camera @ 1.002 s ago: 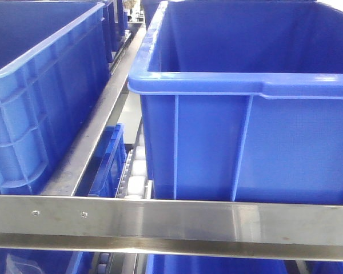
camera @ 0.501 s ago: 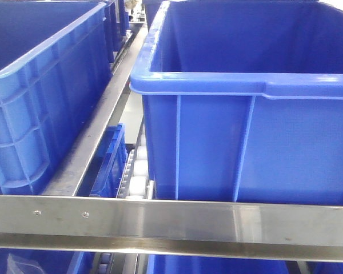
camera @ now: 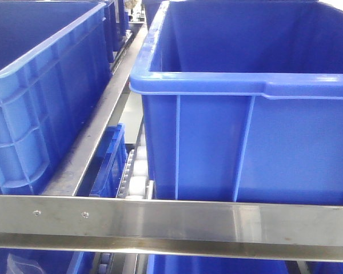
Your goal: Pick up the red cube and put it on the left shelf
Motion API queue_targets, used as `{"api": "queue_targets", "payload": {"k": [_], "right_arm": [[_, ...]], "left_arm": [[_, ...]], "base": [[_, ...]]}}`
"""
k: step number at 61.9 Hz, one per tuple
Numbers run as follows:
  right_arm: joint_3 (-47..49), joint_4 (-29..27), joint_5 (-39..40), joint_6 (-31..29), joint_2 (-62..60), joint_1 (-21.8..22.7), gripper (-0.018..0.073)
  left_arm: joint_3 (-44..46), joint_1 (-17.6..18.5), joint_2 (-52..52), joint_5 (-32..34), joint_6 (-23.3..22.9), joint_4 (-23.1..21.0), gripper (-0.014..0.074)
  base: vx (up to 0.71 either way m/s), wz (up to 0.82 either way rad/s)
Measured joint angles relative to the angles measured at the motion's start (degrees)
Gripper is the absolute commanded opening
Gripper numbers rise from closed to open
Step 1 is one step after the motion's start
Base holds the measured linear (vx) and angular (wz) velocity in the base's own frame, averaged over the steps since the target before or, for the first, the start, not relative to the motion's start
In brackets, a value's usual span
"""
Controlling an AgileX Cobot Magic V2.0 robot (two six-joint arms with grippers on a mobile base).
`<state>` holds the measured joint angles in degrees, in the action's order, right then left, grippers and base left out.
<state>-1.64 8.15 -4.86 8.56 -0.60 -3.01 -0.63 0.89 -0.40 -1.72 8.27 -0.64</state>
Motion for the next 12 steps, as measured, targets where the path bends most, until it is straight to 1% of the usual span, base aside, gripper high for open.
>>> {"api": "queue_targets", "payload": {"k": [12], "right_arm": [[0.0,-0.04,0.0,0.0,0.0,0.0,0.005]], "left_arm": [[0.0,0.0,0.0,0.0,0.0,0.0,0.0106]], "base": [[0.0,0.0]]}}
